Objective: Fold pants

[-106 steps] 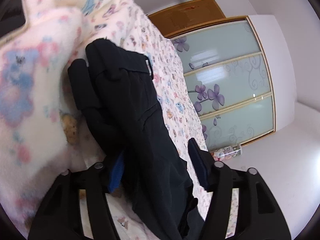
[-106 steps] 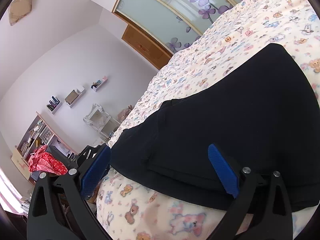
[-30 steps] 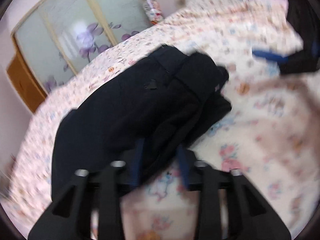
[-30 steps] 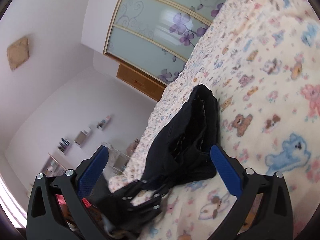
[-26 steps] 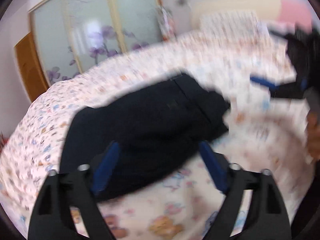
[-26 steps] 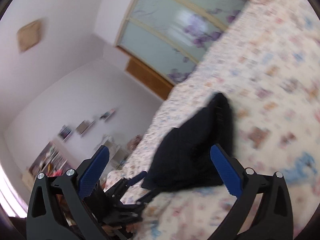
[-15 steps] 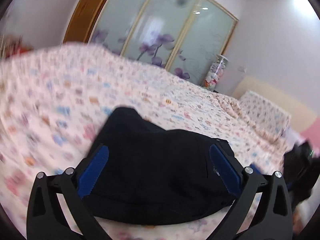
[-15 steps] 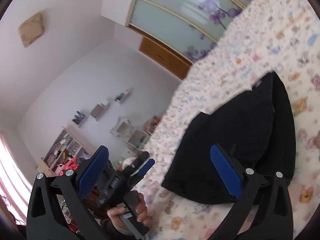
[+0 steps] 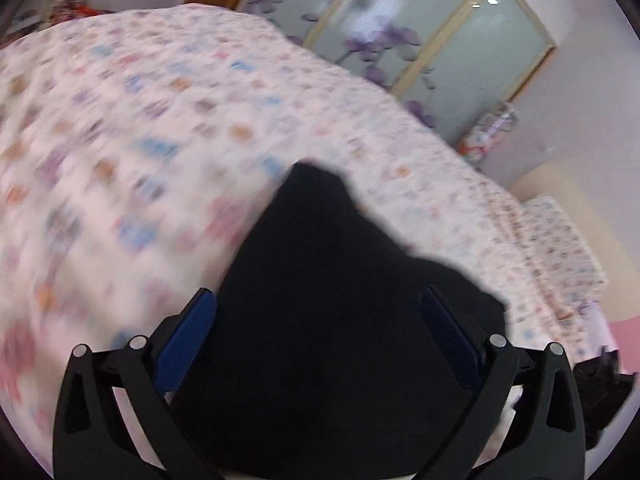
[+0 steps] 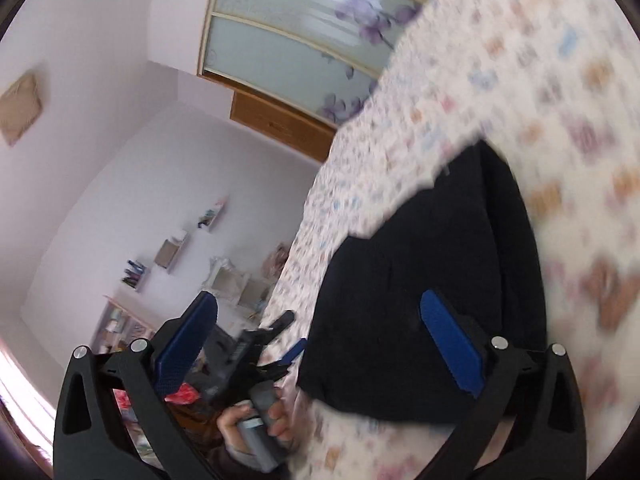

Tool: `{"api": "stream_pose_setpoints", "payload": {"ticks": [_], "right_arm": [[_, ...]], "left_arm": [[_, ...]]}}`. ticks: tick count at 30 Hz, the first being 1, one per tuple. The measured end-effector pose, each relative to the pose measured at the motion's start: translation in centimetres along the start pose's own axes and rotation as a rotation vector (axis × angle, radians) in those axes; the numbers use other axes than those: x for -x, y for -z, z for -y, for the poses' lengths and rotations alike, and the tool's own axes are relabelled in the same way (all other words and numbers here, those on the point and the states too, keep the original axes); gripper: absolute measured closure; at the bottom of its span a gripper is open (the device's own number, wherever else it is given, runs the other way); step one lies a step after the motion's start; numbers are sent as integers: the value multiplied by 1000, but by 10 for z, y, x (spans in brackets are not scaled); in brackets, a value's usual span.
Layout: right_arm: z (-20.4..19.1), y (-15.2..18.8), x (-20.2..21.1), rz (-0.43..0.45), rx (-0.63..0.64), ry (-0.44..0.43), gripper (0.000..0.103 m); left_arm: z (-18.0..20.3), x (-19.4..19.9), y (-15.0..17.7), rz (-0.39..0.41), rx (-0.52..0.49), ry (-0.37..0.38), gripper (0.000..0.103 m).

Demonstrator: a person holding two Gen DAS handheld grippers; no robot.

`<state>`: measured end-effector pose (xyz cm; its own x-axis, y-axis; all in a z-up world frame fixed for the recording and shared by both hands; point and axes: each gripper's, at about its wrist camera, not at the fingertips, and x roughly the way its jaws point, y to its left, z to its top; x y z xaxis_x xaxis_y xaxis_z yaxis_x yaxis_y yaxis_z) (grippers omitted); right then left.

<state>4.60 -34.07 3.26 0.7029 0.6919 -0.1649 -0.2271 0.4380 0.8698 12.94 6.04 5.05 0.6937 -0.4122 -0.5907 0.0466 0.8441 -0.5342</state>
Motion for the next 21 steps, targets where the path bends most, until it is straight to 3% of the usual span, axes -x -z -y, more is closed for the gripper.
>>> {"api": "stream_pose_setpoints", "payload": {"ticks": [2, 4, 7, 9, 11, 12, 13, 15, 17, 19, 21], "right_arm": [[-1, -14, -17, -41, -12, -18, 1], [2, -22, -34, -64, -30, 5, 1], [7, -27, -52, -85, -26, 33, 1], [12, -27, -59, -96, -33, 38, 1], [16, -30, -62, -104, -35, 48, 1], [20, -30, -62, -97, -34, 80, 1], [29, -30, -60, -81, -39, 118, 1], [53, -29, -56, -64, -119, 86, 5], [72, -26, -51, -46, -185, 61, 26], [82, -22, -44, -38, -208, 36, 32], [80, -22, -41, -51, -206, 32, 30]], "left_arm": [[13, -7, -26, -9, -13, 55, 2], [25, -21, -42, -53, -28, 156, 2], [39, -57, -57, -174, -63, 279, 2], [47, -78, -59, -232, -71, 286, 2], [49, -101, -59, -298, -46, 383, 2], [47, -114, -58, -317, -29, 389, 2], [46, -120, -56, -310, -24, 347, 2], [32, -135, -62, -251, 2, 214, 13], [17, -142, -63, -211, 60, 160, 26], [0, -144, -64, -187, 143, 199, 29], [-1, -138, -65, -186, 149, 224, 27]]}}
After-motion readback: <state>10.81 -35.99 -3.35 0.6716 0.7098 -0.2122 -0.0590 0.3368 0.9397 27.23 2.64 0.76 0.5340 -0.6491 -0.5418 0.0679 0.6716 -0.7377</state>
